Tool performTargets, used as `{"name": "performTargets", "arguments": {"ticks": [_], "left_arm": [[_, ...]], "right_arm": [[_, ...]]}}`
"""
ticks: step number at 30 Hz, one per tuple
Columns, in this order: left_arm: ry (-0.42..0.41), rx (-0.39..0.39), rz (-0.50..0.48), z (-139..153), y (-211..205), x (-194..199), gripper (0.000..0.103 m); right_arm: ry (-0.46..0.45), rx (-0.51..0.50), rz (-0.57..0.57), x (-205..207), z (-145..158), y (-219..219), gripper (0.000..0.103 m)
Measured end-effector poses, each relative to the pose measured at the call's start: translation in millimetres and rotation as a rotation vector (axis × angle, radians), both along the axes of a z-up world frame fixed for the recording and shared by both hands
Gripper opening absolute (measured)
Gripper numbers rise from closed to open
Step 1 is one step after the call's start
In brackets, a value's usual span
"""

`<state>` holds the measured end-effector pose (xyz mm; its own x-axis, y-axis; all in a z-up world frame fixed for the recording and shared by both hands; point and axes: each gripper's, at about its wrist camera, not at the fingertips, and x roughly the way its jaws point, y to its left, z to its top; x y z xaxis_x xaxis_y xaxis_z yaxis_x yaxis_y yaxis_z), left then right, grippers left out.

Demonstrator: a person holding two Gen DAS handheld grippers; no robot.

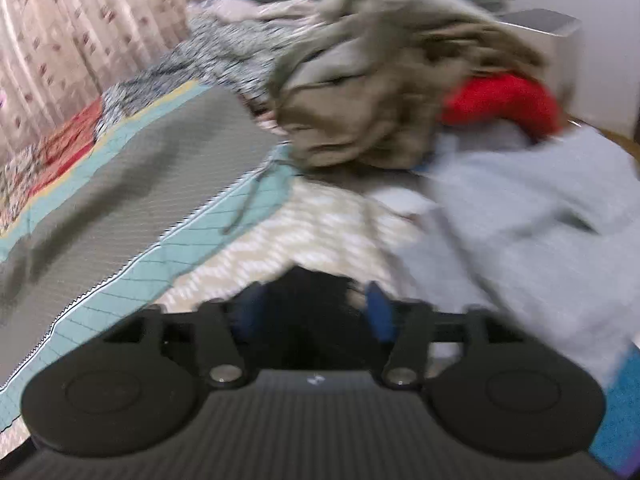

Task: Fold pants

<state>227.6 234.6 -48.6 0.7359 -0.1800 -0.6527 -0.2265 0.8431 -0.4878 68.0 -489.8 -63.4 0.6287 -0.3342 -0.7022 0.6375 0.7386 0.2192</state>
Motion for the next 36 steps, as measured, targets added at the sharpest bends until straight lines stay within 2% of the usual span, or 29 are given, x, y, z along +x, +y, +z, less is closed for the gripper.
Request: {"name": "performTargets", "arguments": {"ticks": [2,3,5,6,7,9,10,12,14,16,17,18,19,20,21,22,24,27,30,32,36], "left_arm": [[0.002,0.003,-0.001,0.6,0.3,0.8,0.031],[0.002,0.007,-0.003,1.6,0.3,1.7,0.031],[0.002,0.015,-0.008,3.1,0.5,4.0,0.031],[0.0,0.022,-0.012,4.1,0.0,5.7,0.031],[-0.002,0.03,-0.017,5.2,-0.3,7.6,0.031],[-0.009,0.055,-0.021,8.3,-2.7,12.9,0.03],[-0.012,0.065,-0.016,10.9,-4.5,16.0,0.03],[-0.022,0.056,-0.003,15.7,-3.9,25.2,0.03],[-0.028,0.028,0.02,21.1,-3.2,38.0,0.03],[-0.064,0.024,0.062,24.3,-6.2,52.3,0.031],[-0.082,0.047,0.088,23.5,-10.1,59.6,0.04],[-0.076,0.095,0.117,19.6,-16.2,69.4,0.049],[-0.024,0.153,0.128,12.1,-23.9,82.3,0.063],[0.048,0.188,0.114,3.3,-29.3,93.2,0.061],[0.119,0.187,0.092,-5.4,-32.6,99.8,0.057],[0.131,0.153,0.069,-8.5,-32.5,98.1,0.055],[0.08,0.135,0.051,-1.0,-28.3,81.4,0.059],[0.039,0.133,0.045,17.1,-10.8,48.7,0.065],[0.007,0.113,0.06,35.3,16.0,-2.1,0.071],[0.001,0.1,0.084,43.3,32.9,-35.9,0.076],[0.044,0.056,0.121,44.7,67.8,-100.6,0.077]], "right_arm": [[0.064,-0.046,0.051,33.1,-12.6,4.4,0.07],[0.129,-0.101,0.086,47.6,-22.8,8.0,0.07],[0.282,-0.195,0.172,69.6,-48.5,13.7,0.058],[0.268,-0.237,0.202,69.6,-49.7,19.4,0.035],[0.259,-0.242,0.225,69.0,-45.9,23.2,0.025],[0.224,-0.248,0.211,68.1,-28.8,27.4,0.021],[0.19,-0.285,0.202,68.7,-17.6,30.1,0.021],[0.094,-0.335,0.167,76.5,13.1,26.2,0.021],[0.025,-0.322,0.126,93.6,35.5,14.7,0.021],[-0.016,-0.34,0.073,119.9,47.9,7.4,0.026],[-0.027,-0.352,0.048,133.2,47.7,5.0,0.031],[-0.023,-0.368,0.029,146.8,43.7,5.3,0.048],[0.008,-0.387,0.024,155.9,36.6,8.3,0.07],[0.07,-0.412,0.022,169.6,26.1,10.0,0.073],[0.116,-0.435,0.026,175.0,19.5,14.7,0.073],[0.119,-0.433,0.041,174.0,14.4,15.9,0.072],[0.052,-0.365,0.109,141.6,14.6,25.8,0.071],[-0.002,-0.242,0.215,94.8,9.0,32.0,0.071],[-0.046,-0.16,0.311,39.8,8.6,50.9,0.072],[-0.076,-0.104,0.366,5.9,7.2,70.7,0.073],[-0.114,-0.011,0.5,-45.4,7.8,118.8,0.073]]}}
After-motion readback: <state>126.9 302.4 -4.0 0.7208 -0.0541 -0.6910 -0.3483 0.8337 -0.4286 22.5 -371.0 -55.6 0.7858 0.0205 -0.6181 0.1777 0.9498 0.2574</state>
